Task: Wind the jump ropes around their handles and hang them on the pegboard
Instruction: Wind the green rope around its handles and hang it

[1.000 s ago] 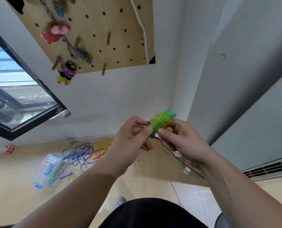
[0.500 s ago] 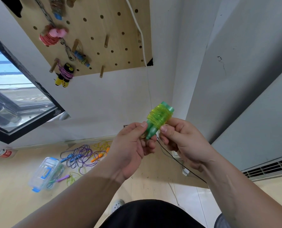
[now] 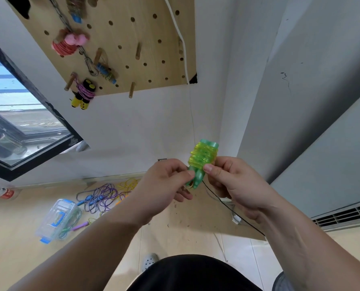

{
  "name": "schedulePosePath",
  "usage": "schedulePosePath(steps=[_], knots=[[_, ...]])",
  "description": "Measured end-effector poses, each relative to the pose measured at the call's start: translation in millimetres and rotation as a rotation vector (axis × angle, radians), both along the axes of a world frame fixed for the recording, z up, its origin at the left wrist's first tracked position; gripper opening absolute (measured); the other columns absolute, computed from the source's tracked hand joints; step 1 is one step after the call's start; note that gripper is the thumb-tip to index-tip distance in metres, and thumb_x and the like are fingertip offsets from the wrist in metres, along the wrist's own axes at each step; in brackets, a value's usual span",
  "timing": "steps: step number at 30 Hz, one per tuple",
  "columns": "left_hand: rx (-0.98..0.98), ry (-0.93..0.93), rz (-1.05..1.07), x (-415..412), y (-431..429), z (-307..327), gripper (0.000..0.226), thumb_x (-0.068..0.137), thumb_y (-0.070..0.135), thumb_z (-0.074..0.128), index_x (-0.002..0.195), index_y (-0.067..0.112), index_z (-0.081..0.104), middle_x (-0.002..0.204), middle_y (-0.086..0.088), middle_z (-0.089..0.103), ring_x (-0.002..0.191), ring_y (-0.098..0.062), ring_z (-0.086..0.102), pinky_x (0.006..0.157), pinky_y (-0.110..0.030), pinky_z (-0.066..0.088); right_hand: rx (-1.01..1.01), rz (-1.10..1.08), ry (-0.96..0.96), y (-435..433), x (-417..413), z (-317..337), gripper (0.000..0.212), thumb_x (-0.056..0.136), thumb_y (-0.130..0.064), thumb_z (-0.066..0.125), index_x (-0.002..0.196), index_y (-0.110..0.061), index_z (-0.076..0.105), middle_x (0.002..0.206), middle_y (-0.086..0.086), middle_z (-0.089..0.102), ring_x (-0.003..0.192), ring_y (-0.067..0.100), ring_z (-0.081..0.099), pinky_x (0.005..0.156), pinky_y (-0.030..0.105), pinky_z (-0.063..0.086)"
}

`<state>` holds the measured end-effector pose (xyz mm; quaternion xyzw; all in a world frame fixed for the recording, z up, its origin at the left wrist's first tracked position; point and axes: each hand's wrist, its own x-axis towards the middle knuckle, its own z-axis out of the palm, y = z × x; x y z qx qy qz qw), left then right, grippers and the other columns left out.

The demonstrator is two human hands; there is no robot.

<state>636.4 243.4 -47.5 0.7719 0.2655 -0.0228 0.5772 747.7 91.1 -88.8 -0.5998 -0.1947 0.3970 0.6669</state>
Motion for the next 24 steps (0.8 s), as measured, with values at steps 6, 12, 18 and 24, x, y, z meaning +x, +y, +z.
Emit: schedulePosePath(steps=[6,12,18,24], knots=[[0.931,-0.3,-0.567,-5,30,-7,0.088,0.07,0.022,0.066,0.151,0.034,0.035,0.165,0.008,0.02,0.141,-0.014,0.037,0.111,-0.029,0.033,-0.062,0.048,0.248,-4,5,3,0.023,0.098,-0.015,0.058,0.075,-0.013,0.059,0.055,-0.004,0.029,0.046,0.007,0.019,0.041,0.018,0.019],[1.355,-0.397,-0.954,9,41,-2,0.072,0.091,0.034,0.062,0.155,0.034,0.03,0.166,0.006,0.028,0.15,-0.02,0.032,0.118,-0.05,0.033,-0.044,0.218,0.367,-5,-7,3,0.018,0.086,-0.014,0.068,0.07,-0.019,0.062,0.055,-0.004,0.028,0.047,0.006,0.02,0.043,0.018,0.016],[1.325,-0.527,-0.861,17,40,-5,0.049,0.092,0.044,0.053,0.139,0.028,0.046,0.135,-0.004,0.06,0.113,-0.025,0.061,0.095,-0.042,0.051,0.04,0.176,0.45,-9,-7,9,0.019,0.091,-0.02,0.069,0.075,-0.014,0.06,0.056,-0.001,0.031,0.048,0.006,0.022,0.041,0.017,0.019],[0.938,-0.378,-0.649,13,34,-25,0.042,0.093,0.054,0.053,0.129,0.032,0.054,0.117,0.006,0.062,0.106,-0.014,0.058,0.091,-0.038,0.05,0.023,-0.092,0.349,-4,-13,15,0.025,0.099,-0.019,0.057,0.089,-0.004,0.074,0.057,0.003,0.035,0.054,0.011,0.023,0.049,0.023,0.017]])
